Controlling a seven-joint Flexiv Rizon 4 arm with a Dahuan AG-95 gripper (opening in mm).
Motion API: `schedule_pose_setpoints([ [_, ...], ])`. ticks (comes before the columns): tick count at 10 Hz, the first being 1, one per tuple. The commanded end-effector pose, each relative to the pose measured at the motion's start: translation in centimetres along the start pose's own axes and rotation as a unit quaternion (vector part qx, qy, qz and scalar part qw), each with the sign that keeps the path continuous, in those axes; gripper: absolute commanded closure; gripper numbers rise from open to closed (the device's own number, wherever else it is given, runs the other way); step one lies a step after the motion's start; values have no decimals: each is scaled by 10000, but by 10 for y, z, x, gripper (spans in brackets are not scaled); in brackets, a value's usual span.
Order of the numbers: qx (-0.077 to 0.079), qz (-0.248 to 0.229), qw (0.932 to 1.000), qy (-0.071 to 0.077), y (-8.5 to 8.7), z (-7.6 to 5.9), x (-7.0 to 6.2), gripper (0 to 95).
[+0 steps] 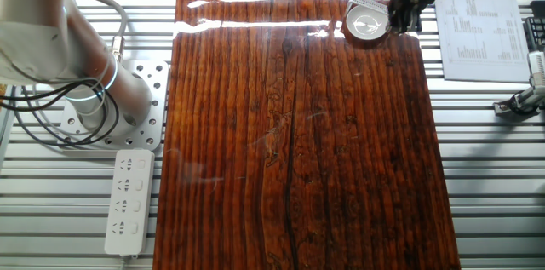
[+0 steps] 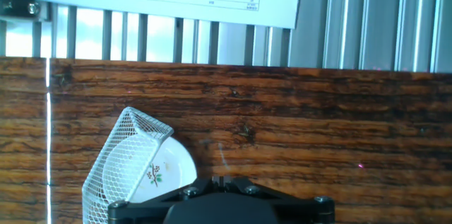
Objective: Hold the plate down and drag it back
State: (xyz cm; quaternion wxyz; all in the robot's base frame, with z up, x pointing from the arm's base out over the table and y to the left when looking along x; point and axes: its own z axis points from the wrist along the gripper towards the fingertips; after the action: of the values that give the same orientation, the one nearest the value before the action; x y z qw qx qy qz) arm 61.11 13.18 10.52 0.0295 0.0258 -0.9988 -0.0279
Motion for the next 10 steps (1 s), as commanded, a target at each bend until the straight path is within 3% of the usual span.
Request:
schedule_pose_setpoints([
  [1, 65, 87, 9999, 70, 1, 1, -3, 950],
  [4, 125, 99, 9999, 52, 1, 1, -3, 950],
  [6, 100, 161, 9998, 34, 1, 0, -3, 950],
  [8, -8, 78, 9999, 125, 1, 0, -3, 950],
  [9, -40, -5, 9999, 148, 1, 0, -3, 760],
  [10, -105, -41, 9998, 153, 1, 0, -3, 760],
])
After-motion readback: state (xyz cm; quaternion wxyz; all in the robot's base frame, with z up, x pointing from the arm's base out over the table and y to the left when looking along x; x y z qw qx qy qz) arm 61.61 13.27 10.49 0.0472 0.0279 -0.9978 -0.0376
